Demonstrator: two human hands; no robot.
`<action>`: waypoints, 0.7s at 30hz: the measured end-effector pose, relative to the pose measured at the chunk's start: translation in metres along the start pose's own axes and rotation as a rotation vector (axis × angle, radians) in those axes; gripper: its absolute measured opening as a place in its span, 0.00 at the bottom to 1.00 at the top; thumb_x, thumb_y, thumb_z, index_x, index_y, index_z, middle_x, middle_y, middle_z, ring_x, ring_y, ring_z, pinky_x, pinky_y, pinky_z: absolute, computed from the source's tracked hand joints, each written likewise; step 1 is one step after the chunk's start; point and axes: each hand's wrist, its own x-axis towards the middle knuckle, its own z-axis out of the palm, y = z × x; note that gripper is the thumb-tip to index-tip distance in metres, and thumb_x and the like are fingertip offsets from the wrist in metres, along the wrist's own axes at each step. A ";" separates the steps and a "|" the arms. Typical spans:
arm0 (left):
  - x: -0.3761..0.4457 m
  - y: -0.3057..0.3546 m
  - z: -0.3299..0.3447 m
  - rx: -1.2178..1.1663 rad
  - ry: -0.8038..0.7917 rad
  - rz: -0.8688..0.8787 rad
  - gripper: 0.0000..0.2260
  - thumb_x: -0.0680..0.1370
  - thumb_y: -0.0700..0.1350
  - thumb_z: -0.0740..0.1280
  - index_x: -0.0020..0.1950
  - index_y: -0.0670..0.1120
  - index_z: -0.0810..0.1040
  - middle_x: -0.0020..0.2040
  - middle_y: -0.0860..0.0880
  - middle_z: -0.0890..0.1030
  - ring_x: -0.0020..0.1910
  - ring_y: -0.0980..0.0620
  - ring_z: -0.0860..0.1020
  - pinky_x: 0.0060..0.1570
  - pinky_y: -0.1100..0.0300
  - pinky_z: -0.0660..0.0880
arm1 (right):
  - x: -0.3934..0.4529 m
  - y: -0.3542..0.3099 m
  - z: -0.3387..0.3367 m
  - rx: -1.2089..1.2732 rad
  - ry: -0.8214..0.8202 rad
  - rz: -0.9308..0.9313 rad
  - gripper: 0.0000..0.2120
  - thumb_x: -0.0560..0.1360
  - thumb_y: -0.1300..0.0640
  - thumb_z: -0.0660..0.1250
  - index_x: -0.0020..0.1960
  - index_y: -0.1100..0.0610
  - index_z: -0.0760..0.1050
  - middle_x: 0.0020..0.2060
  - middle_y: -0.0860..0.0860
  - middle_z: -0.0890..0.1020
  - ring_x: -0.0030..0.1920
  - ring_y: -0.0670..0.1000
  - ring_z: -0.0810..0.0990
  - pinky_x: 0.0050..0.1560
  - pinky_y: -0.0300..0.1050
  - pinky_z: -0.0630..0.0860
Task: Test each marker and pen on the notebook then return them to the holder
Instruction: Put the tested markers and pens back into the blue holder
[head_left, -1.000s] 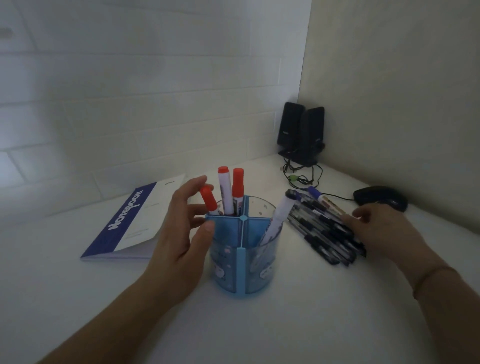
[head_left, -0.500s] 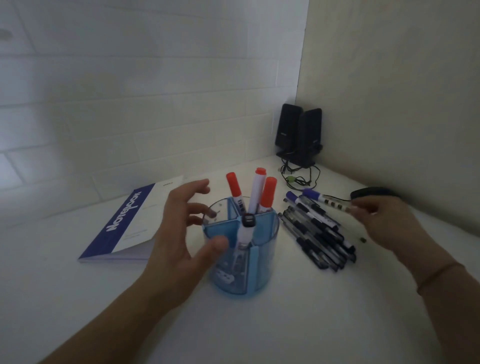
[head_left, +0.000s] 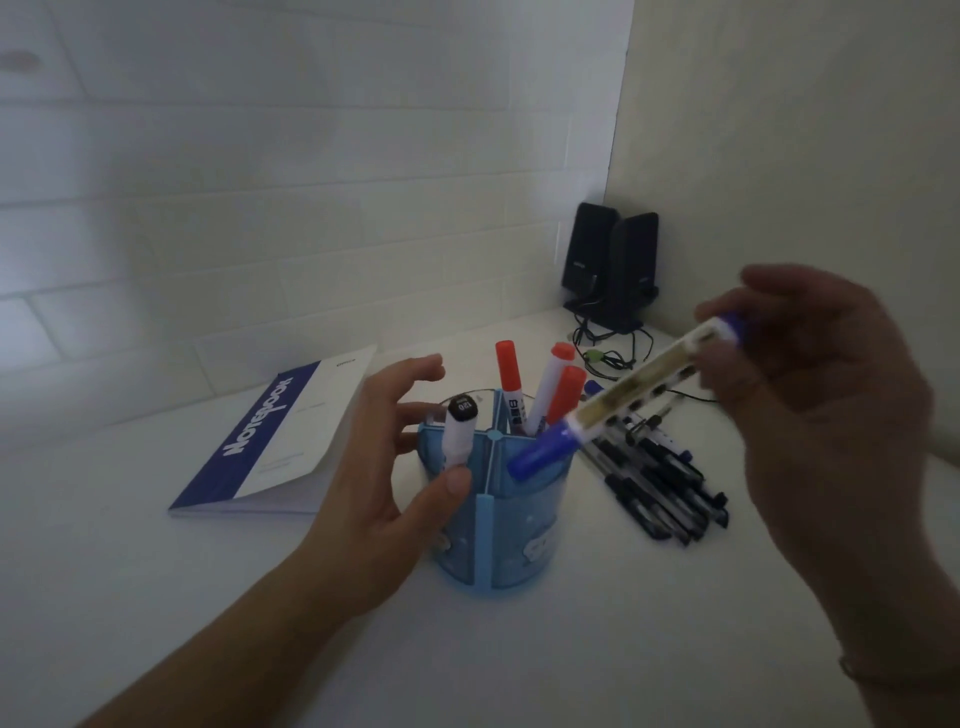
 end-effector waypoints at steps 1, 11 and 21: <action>0.000 0.001 0.000 0.001 0.000 0.002 0.24 0.71 0.60 0.61 0.67 0.65 0.59 0.67 0.65 0.63 0.64 0.60 0.71 0.54 0.74 0.70 | -0.003 0.001 0.003 -0.059 -0.031 -0.030 0.17 0.72 0.66 0.68 0.58 0.58 0.70 0.49 0.53 0.80 0.46 0.45 0.81 0.48 0.34 0.76; 0.000 0.001 0.002 0.057 0.062 0.046 0.24 0.72 0.57 0.59 0.67 0.58 0.61 0.68 0.59 0.65 0.63 0.61 0.70 0.57 0.72 0.68 | 0.007 0.034 -0.020 -0.322 -0.051 0.130 0.06 0.76 0.54 0.66 0.51 0.50 0.79 0.44 0.48 0.84 0.45 0.49 0.82 0.46 0.40 0.76; -0.003 0.001 0.000 0.092 0.030 0.097 0.27 0.71 0.58 0.62 0.68 0.59 0.60 0.68 0.61 0.64 0.65 0.54 0.70 0.60 0.60 0.69 | 0.006 0.098 -0.040 -0.970 -0.506 0.792 0.17 0.73 0.40 0.65 0.36 0.51 0.81 0.33 0.51 0.82 0.36 0.49 0.79 0.40 0.45 0.76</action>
